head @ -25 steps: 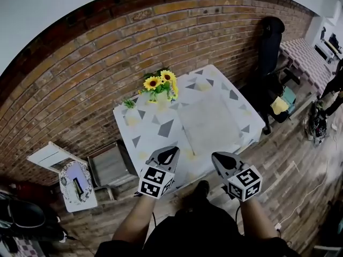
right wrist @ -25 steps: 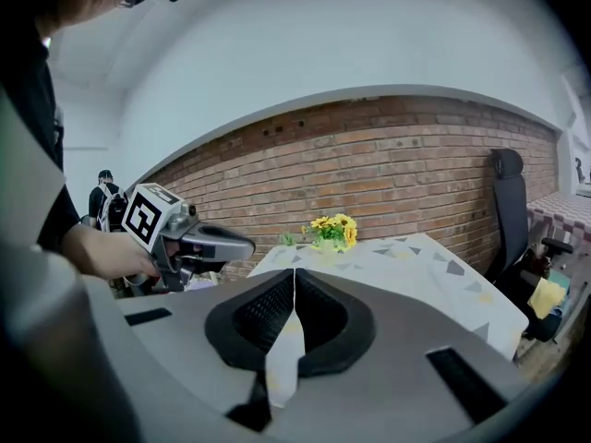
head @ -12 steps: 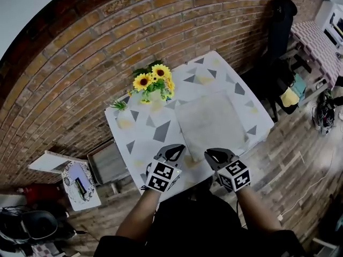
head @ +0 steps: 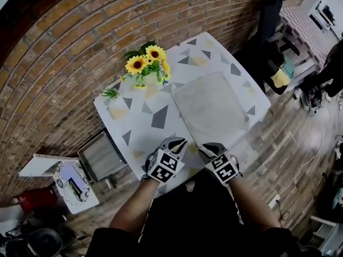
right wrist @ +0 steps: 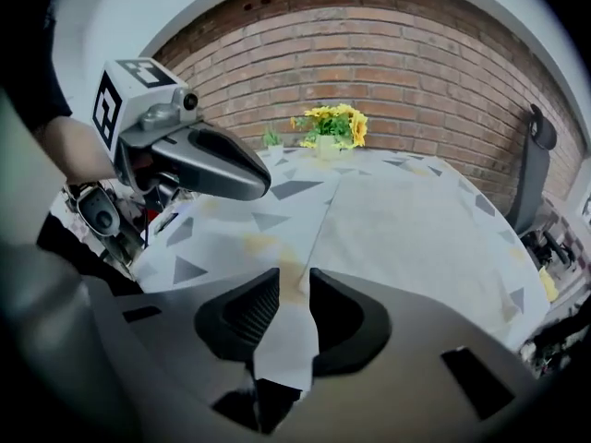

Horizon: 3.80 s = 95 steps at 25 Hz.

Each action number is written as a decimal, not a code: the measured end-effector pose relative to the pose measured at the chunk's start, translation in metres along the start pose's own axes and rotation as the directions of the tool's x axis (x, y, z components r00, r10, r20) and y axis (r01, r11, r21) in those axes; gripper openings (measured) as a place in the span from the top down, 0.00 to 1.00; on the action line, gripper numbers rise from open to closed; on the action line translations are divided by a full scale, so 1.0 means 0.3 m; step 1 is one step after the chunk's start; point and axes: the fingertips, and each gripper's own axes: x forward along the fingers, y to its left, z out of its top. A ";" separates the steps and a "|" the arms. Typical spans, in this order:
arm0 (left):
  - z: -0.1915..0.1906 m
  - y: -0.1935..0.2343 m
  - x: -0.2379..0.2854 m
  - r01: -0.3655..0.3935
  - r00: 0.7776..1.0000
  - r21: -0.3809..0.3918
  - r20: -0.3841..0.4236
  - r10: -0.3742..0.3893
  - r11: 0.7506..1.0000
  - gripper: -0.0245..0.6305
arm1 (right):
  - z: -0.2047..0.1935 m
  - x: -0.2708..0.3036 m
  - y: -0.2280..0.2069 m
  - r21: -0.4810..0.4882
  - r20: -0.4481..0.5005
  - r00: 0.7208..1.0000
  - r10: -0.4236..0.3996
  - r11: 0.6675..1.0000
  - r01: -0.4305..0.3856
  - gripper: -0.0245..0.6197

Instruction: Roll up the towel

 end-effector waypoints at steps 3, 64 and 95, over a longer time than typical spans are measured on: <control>-0.042 -0.016 0.011 0.013 0.999 0.020 -0.031 -0.012 1.000 0.93 | -0.026 0.037 0.011 -0.029 -0.040 0.999 -0.012 1.000 0.011 0.78; -0.087 -0.306 0.371 0.339 0.924 0.447 -0.322 -0.204 0.828 0.86 | -0.177 0.042 -0.182 -0.145 -0.215 0.971 0.101 0.980 -0.134 0.93; -0.069 -0.311 0.372 0.384 0.897 0.447 -0.390 -0.210 0.808 0.89 | -0.225 0.000 -0.145 -0.181 -0.147 0.978 0.146 0.968 -0.172 0.90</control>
